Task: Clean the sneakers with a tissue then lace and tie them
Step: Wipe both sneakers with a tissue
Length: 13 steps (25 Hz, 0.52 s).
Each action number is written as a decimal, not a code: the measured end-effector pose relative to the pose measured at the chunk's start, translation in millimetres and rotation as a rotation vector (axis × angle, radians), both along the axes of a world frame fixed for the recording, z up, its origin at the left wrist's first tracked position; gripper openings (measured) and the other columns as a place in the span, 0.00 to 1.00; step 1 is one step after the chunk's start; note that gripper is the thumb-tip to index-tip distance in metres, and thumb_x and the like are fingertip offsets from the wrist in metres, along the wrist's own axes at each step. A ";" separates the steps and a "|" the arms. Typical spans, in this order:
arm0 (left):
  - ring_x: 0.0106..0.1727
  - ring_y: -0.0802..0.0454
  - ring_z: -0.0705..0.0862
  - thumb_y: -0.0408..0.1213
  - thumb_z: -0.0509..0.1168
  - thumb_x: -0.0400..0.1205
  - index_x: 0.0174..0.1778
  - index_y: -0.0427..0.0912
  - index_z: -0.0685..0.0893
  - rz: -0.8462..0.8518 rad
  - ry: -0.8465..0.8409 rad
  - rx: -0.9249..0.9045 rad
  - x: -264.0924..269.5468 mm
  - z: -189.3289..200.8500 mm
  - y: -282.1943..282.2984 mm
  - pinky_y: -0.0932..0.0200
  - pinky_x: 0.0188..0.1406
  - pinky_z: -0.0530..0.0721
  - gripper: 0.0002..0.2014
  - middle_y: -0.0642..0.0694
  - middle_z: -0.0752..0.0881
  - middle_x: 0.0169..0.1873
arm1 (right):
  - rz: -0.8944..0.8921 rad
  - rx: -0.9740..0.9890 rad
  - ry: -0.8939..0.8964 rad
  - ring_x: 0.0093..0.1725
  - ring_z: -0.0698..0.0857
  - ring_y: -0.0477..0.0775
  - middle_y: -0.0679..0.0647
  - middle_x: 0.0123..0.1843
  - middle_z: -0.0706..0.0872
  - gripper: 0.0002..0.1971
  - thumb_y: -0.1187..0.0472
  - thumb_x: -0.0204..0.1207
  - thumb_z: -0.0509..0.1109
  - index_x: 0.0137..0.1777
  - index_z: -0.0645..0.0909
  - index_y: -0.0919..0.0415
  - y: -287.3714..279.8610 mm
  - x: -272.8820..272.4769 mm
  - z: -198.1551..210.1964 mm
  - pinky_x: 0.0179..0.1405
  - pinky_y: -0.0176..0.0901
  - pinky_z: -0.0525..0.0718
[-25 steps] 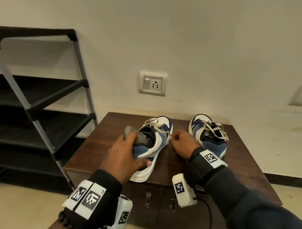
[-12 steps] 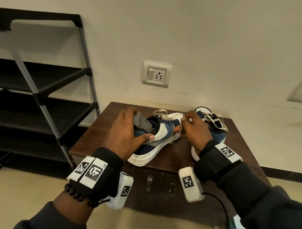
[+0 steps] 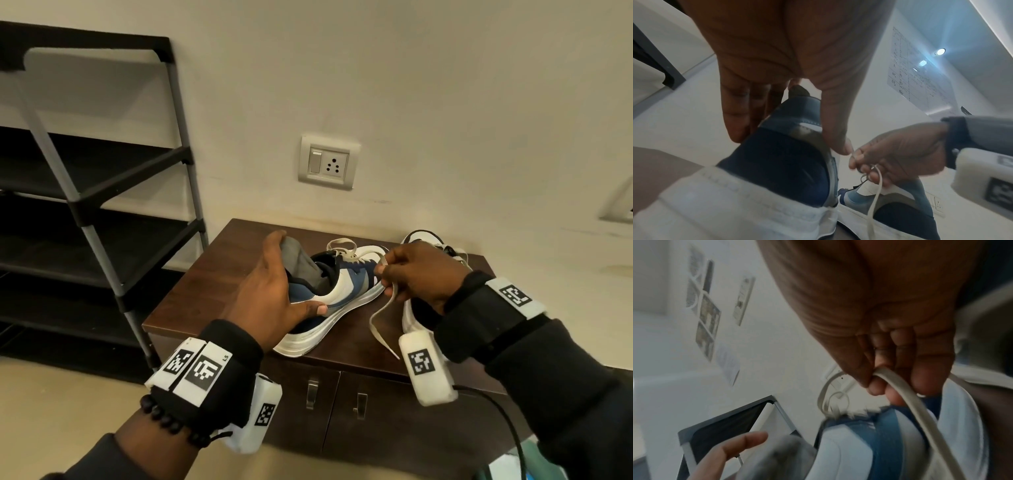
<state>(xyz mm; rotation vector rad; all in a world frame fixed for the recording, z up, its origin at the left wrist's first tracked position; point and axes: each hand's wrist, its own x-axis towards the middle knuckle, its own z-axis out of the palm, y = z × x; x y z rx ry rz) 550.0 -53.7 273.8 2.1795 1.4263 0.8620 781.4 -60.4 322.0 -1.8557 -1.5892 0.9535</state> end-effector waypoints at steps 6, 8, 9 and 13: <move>0.72 0.48 0.74 0.50 0.79 0.68 0.80 0.50 0.51 -0.042 0.005 0.013 2.0 -0.6 -0.1 0.65 0.66 0.72 0.53 0.46 0.69 0.76 | -0.061 0.773 -0.825 0.57 0.79 0.59 0.57 0.54 0.79 0.08 0.63 0.78 0.66 0.51 0.86 0.53 74.7 -40.1 87.1 0.53 0.43 0.74; 0.72 0.49 0.74 0.50 0.79 0.68 0.80 0.50 0.52 -0.039 0.006 0.005 2.4 0.4 0.5 0.65 0.65 0.71 0.52 0.46 0.69 0.76 | 0.235 0.788 -0.712 0.58 0.81 0.54 0.55 0.58 0.82 0.17 0.70 0.76 0.65 0.60 0.85 0.52 89.4 -67.4 92.3 0.55 0.39 0.74; 0.73 0.49 0.73 0.51 0.79 0.68 0.80 0.50 0.52 -0.038 0.015 0.002 2.5 1.2 0.6 0.65 0.65 0.71 0.52 0.47 0.68 0.76 | 0.368 0.720 -0.665 0.59 0.82 0.50 0.53 0.61 0.83 0.22 0.72 0.76 0.64 0.64 0.83 0.51 88.8 -78.3 88.4 0.57 0.36 0.75; 0.77 0.48 0.67 0.54 0.78 0.68 0.79 0.49 0.57 -0.031 0.109 0.066 0.6 1.6 0.0 0.58 0.73 0.70 0.49 0.46 0.62 0.78 | 0.362 0.690 -0.526 0.57 0.83 0.45 0.49 0.62 0.85 0.22 0.73 0.78 0.60 0.64 0.83 0.51 67.0 -72.2 65.7 0.54 0.29 0.73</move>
